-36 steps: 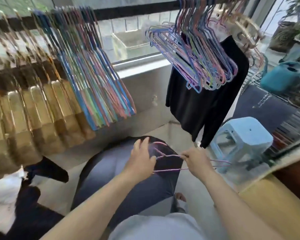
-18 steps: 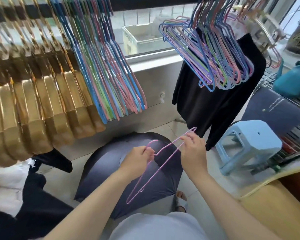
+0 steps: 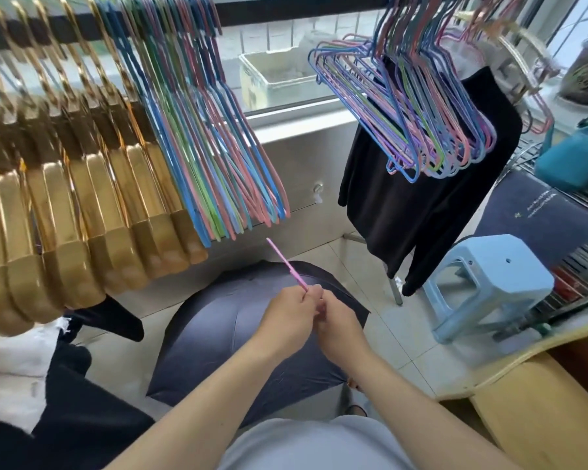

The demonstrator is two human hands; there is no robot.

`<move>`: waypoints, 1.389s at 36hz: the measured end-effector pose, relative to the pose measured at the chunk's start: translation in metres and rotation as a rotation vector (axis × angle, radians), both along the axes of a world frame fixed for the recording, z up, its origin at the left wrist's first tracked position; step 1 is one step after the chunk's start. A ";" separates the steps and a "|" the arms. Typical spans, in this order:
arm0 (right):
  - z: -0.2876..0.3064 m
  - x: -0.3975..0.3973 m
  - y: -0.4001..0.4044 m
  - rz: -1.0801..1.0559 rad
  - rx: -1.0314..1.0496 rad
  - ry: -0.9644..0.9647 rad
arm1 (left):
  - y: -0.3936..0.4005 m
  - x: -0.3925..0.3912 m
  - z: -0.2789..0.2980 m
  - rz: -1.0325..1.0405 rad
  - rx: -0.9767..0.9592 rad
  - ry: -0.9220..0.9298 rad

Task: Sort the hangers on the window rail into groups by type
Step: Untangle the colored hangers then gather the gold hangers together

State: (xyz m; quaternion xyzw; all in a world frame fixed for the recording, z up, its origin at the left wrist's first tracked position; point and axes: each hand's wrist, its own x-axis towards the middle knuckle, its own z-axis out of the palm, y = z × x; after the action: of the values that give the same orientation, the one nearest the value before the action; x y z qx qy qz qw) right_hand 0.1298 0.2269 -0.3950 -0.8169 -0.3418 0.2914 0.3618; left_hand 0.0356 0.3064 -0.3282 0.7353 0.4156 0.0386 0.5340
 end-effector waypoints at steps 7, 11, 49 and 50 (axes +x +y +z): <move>0.001 0.013 -0.005 -0.147 -0.015 -0.209 | -0.005 0.009 0.010 -0.075 -0.050 -0.073; 0.004 0.029 -0.007 -0.235 -0.057 -0.232 | -0.006 0.013 0.019 -0.125 -0.018 -0.063; 0.327 0.190 0.181 -0.291 0.065 -0.716 | 0.273 -0.048 0.273 0.050 1.151 0.524; 0.328 0.192 0.185 -0.294 0.051 -0.708 | 0.276 -0.048 0.272 0.053 1.160 0.523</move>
State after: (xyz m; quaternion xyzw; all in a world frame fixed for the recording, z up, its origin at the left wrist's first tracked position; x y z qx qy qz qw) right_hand 0.3220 0.4121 -0.0673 -0.8982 -0.3317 -0.0723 0.2794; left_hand -0.0121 0.5826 -0.0563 0.8796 0.4618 0.0898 -0.0712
